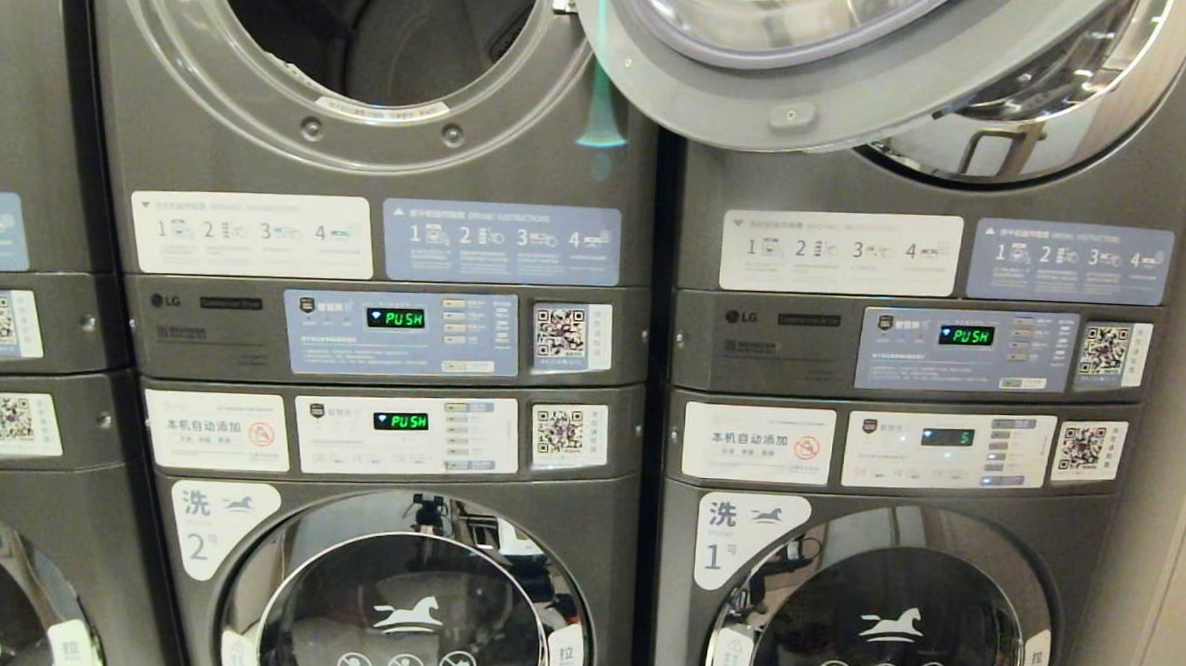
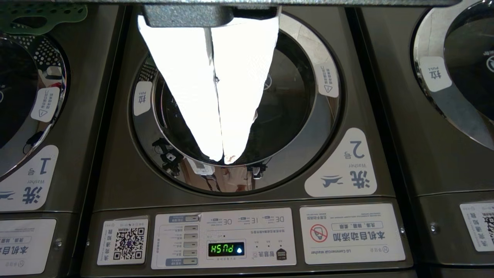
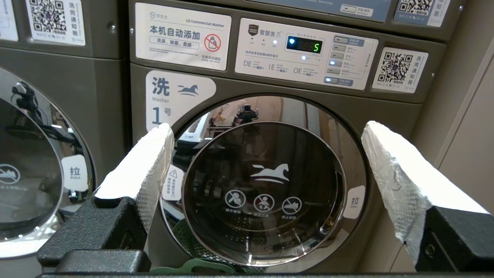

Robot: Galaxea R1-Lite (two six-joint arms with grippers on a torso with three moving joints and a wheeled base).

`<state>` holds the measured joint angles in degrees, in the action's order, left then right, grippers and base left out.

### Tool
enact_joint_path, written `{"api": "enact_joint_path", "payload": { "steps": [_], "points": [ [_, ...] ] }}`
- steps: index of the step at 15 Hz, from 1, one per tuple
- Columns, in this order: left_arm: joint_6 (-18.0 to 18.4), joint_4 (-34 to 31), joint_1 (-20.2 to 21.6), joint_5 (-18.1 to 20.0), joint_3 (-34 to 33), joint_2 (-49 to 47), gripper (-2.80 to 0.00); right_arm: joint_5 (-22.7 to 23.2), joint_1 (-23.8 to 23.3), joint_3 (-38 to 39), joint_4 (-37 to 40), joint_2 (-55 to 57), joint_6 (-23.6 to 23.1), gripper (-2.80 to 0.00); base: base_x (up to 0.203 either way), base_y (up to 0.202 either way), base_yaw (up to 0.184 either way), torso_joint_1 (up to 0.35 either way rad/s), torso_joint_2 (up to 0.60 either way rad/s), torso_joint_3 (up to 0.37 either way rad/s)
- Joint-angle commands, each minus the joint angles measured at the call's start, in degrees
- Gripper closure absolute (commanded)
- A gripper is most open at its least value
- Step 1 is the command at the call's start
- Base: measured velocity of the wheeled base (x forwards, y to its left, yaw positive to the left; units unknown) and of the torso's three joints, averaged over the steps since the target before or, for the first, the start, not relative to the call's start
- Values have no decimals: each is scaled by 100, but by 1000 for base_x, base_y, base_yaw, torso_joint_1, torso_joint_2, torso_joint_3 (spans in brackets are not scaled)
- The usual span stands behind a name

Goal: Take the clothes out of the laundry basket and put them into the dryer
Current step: Take the clothes out of the basket

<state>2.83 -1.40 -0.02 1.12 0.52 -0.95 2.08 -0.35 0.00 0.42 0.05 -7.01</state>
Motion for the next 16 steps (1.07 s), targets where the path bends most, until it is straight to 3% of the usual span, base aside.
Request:
{"api": "enact_joint_path", "payload": {
  "steps": [1, 5, 16],
  "points": [
    [0, 0, -5, 2, 0, -170, 0, 10, 0, 0, -5, 4, -58, -280, 0, 0, 0, 0, 0, 0],
    [-2, 0, -6, 2, 0, -211, 0, 20, 0, 0, 10, 4, -222, -280, 0, 0, 0, 0, 0, 0],
    [-213, 105, -6, -112, -35, 95, 0, -6, 0, 0, 2, 4, 183, -280, 0, 0, 0, 0, 0, 0]
  ]
}}
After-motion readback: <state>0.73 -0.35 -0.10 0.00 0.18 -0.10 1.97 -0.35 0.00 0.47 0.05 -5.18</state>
